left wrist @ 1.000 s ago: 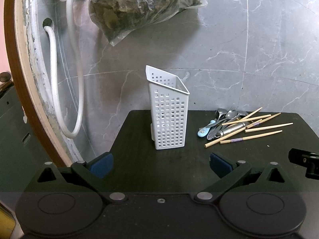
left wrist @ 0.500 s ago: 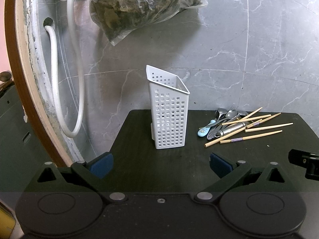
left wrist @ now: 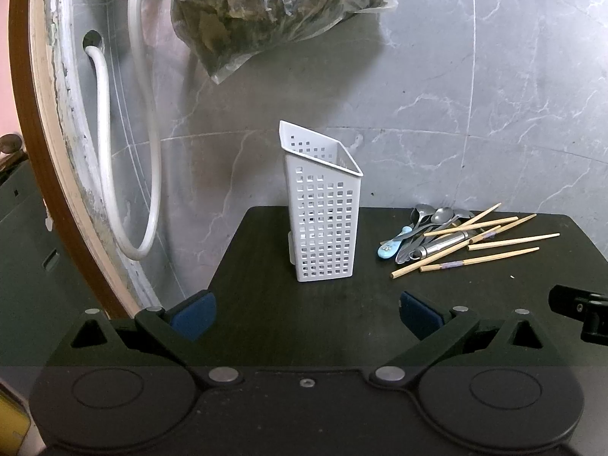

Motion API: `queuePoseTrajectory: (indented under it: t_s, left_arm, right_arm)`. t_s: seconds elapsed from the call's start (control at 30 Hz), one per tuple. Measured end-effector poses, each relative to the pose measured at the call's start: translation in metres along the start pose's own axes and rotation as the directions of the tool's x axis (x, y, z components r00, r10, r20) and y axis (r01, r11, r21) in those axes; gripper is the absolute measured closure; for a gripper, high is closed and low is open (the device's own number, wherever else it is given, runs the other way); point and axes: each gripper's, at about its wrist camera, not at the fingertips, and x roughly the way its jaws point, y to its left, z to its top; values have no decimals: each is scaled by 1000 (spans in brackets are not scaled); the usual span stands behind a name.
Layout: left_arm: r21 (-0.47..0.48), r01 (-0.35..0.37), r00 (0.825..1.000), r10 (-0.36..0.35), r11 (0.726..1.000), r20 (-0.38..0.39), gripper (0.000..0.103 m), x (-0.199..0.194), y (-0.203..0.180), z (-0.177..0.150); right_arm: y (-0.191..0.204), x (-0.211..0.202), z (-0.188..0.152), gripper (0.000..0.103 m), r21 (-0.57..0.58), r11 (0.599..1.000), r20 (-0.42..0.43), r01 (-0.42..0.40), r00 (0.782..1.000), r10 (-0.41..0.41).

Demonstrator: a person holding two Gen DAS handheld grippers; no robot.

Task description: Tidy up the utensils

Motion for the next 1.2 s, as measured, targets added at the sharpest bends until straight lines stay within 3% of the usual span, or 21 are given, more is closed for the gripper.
queuePoseTrajectory:
  t_s: [0.93, 1.2]
  left_arm:
    - [-22, -28, 998, 27, 999, -50, 1, 12, -5, 2]
    - [-36, -111, 992, 109, 993, -60, 1, 32, -11, 2]
  right_arm:
    - [0, 14, 0, 0, -2, 1000, -38, -16, 999, 16]
    - [-12, 30, 6, 0, -26, 999, -65, -35, 997, 33]
